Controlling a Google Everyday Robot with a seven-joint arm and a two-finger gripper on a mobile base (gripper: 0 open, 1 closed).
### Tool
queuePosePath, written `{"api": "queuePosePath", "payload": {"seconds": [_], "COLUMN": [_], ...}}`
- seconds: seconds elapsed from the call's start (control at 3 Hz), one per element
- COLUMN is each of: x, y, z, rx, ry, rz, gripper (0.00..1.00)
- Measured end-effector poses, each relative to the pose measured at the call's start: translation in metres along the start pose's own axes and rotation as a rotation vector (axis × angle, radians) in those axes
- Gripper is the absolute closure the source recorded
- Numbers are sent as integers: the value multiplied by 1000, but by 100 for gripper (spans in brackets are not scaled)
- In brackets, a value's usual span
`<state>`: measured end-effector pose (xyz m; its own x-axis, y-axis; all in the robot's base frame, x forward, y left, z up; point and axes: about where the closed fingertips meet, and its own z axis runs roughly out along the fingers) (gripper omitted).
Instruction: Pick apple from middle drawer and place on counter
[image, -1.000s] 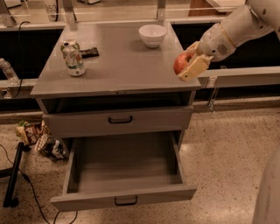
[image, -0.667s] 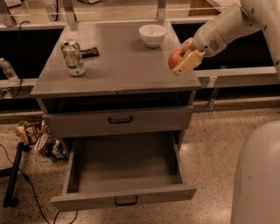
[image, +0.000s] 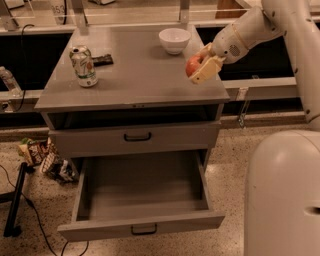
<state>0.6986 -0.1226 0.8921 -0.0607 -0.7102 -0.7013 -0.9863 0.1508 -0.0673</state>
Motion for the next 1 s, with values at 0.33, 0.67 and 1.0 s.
{"api": "queuePosePath", "payload": {"seconds": [0.33, 0.67, 1.0], "x": [1, 3, 4], "y": [-15, -31, -39], "z": [23, 54, 68], "rx": [-13, -25, -27], "ry": [3, 14, 17], "rz": [9, 17, 17], "gripper": [85, 54, 31]}}
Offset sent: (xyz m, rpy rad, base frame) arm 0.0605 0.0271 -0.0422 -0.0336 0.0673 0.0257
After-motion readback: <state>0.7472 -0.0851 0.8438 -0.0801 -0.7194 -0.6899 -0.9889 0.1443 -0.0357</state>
